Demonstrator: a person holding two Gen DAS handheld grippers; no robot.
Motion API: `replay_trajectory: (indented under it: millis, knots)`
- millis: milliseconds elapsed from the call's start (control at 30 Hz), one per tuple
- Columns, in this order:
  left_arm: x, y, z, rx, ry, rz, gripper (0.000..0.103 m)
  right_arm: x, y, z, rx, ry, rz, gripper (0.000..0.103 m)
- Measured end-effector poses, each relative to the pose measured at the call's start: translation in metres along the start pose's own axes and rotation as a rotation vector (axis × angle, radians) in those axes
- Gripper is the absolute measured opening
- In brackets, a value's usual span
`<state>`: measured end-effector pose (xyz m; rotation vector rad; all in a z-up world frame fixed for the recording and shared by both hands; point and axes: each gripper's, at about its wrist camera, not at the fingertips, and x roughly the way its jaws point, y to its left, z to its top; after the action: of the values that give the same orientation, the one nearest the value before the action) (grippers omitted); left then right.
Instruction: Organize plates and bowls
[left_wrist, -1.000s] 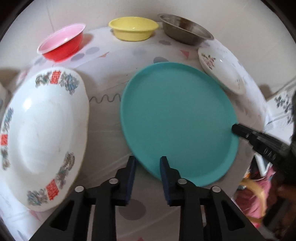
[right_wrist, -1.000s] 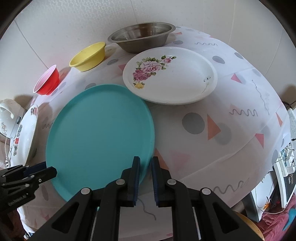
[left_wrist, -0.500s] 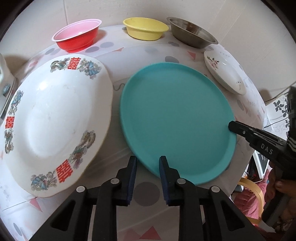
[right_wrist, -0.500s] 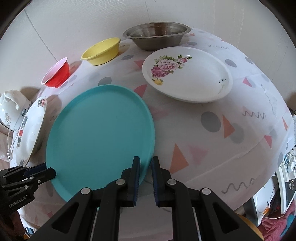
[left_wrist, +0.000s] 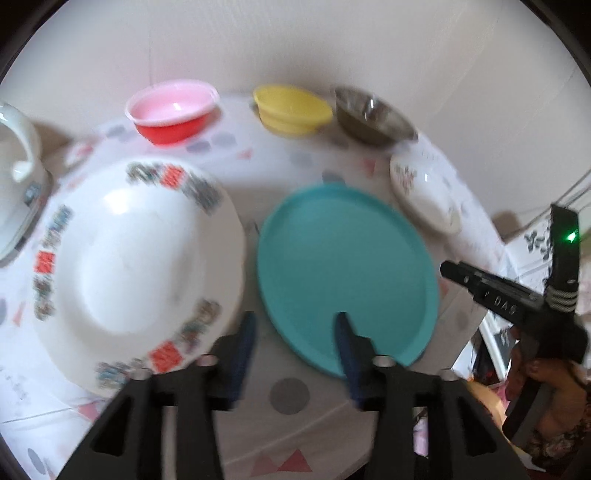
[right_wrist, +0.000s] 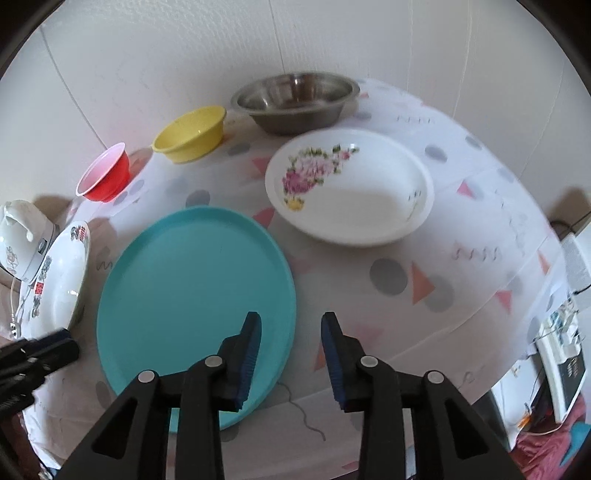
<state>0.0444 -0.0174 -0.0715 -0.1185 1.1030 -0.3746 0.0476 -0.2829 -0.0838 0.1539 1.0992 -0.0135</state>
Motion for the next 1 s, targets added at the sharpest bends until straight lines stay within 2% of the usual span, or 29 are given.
replay_trajectory:
  millis: [33, 100, 200, 333, 500, 600, 733, 833, 967, 1000]
  knots:
    - [-0.007, 0.005, 0.002, -0.012, -0.021, 0.008, 0.061, -0.003, 0.001, 0.002, 0.000, -0.008, 0.001, 0.035]
    - [-0.016, 0.013, 0.005, -0.045, -0.047, 0.015, 0.065, -0.008, 0.006, 0.009, 0.001, -0.025, 0.017, 0.038]
    - [-0.032, 0.041, 0.005, -0.135, -0.080, 0.051, 0.080, -0.013, 0.020, 0.020, -0.016, -0.049, 0.058, 0.040]
    - [-0.048, 0.077, 0.004, -0.261, -0.108, 0.099, 0.087, -0.013, 0.045, 0.031, -0.052, -0.064, 0.148, 0.041]
    - [-0.057, 0.118, -0.005, -0.406, -0.094, 0.150, 0.088, -0.004, 0.084, 0.046, -0.115, -0.049, 0.312, 0.045]
    - [-0.059, 0.132, -0.012, -0.457, -0.089, 0.187, 0.089, 0.002, 0.108, 0.054, -0.174, -0.041, 0.338, 0.045]
    - [-0.057, 0.148, -0.021, -0.514, -0.067, 0.219, 0.097, 0.013, 0.130, 0.061, -0.209, -0.014, 0.365, 0.045]
    - [-0.053, 0.155, -0.028, -0.552, -0.035, 0.242, 0.098, 0.021, 0.143, 0.065, -0.230, 0.013, 0.388, 0.045]
    - [-0.046, 0.164, -0.036, -0.606, -0.014, 0.239, 0.099, 0.033, 0.157, 0.068, -0.268, 0.037, 0.399, 0.060]
    - [-0.045, 0.166, -0.036, -0.619, -0.015, 0.233, 0.099, 0.036, 0.160, 0.069, -0.276, 0.043, 0.401, 0.060]
